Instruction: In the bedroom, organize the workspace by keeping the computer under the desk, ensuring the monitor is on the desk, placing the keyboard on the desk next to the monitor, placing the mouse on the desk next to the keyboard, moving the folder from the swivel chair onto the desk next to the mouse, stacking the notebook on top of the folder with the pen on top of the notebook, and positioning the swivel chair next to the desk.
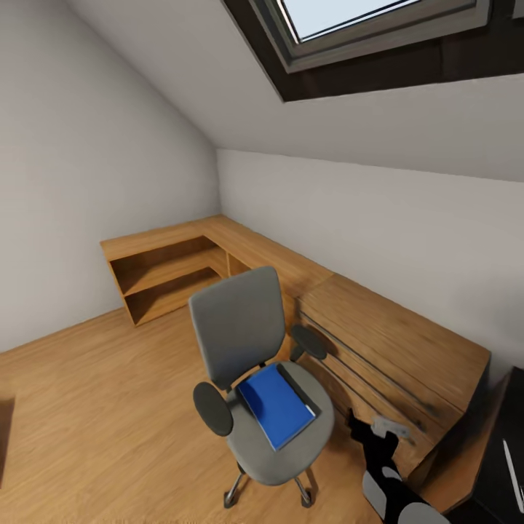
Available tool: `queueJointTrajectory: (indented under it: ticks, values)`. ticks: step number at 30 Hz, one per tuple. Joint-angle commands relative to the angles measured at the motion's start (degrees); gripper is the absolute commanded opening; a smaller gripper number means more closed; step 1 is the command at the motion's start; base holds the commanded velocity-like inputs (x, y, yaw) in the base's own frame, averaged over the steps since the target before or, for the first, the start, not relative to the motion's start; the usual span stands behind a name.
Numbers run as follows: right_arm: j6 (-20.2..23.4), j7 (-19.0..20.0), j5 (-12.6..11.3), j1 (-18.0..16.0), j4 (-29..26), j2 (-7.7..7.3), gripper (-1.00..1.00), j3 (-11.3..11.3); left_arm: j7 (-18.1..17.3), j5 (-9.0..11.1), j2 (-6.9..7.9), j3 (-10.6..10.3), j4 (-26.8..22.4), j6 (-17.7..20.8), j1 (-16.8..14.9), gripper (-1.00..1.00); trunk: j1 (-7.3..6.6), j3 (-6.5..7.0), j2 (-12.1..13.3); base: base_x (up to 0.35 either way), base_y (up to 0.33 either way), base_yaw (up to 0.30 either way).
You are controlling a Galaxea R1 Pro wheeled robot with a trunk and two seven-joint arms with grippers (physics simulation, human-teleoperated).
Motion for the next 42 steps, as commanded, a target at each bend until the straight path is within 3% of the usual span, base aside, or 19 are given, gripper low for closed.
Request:
queueJointTrajectory:
  ticks: [1, 34, 42]
  values:
    - [-0.5, -0.4, 0.6, -0.1, 0.3, 0.01, 1.0, -0.2, 0.4, 0.3, 0.07, -0.2, -0.1, 0.3, 0.0, 1.0, 0.02, -0.1, -0.1, 0.0, 0.0, 0.276]
    - [-1.5, -0.3, 0.5, -0.1, 1.1, -0.06, 1.0, -0.2, 0.7, 0.3, -0.06, -0.1, -0.7, -0.5, 0.0, 1.0, 0.02, -1.08, -0.1, 0.0, 0.0, 0.274]
    - [-6.2, 0.0, 0.5, -0.1, 1.2, -0.14, 1.0, -0.2, 1.0, 0.4, -0.05, -0.2, -2.6, -1.4, 0.0, 1.0, 0.68, -1.68, -1.3, 0.0, 0.0, 0.068]
